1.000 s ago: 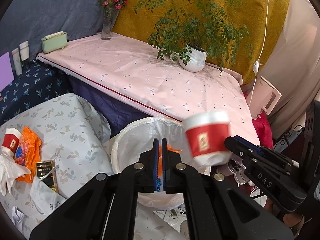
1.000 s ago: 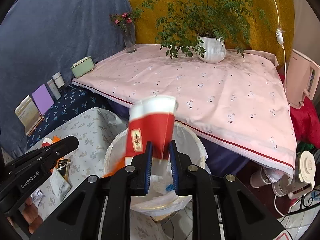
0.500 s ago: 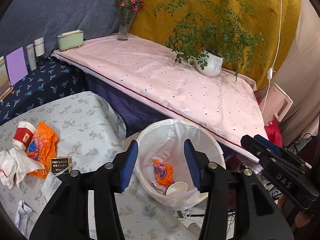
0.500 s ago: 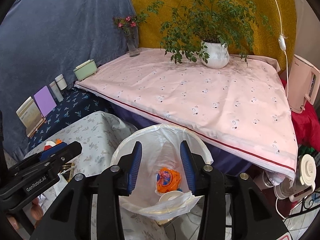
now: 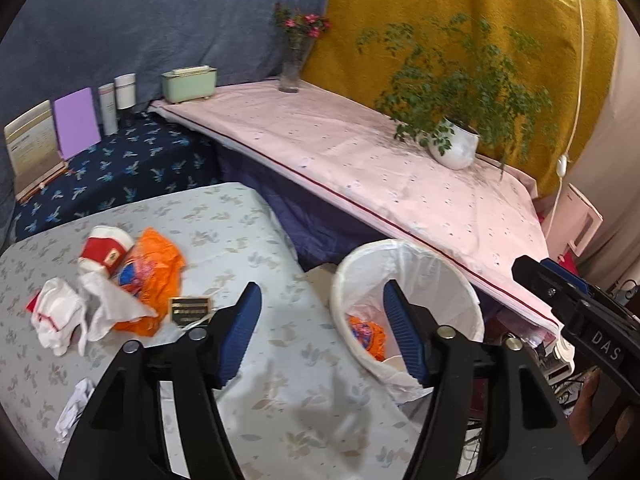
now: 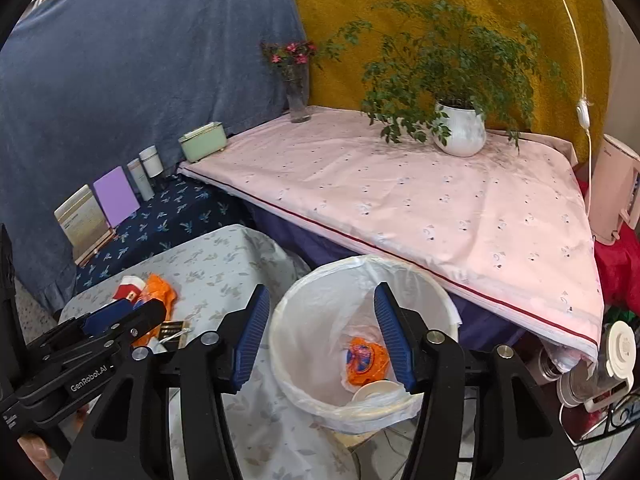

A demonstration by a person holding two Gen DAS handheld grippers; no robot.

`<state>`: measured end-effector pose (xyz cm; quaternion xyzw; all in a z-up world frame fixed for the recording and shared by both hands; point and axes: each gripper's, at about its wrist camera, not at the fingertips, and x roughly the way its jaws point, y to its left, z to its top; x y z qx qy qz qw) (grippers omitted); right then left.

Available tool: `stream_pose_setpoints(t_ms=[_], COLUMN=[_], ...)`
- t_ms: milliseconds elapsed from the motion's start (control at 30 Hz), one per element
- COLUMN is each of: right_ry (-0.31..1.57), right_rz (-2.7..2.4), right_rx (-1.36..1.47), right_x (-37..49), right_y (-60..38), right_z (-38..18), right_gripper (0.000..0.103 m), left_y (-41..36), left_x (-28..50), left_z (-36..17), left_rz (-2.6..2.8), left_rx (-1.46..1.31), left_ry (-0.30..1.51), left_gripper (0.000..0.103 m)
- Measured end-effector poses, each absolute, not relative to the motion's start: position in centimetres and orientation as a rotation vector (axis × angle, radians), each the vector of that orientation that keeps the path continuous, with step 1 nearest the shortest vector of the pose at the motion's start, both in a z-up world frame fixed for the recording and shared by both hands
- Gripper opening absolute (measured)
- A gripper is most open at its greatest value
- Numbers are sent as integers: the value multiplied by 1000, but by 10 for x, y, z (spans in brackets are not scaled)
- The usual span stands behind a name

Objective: Collect trash
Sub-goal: 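Move both tools back over the remaining trash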

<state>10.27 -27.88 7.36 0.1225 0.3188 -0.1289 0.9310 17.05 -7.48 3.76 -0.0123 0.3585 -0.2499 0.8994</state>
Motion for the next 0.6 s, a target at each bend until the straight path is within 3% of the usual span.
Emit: stream_pose_setpoints(t_ms=[500,600], right_ry=[700,723], right_rz=[-133,-107], right_rx=[233,229], right_x=[111,114], right_y=[-199,-183], right_z=[57,47], right_gripper=[62,62], left_y=[27,49], left_x=[156,153], left_z=[16,5], left_rz=[-321,-275], left_rx=[16,6], left_ry=[754,769], left_gripper=[71,79])
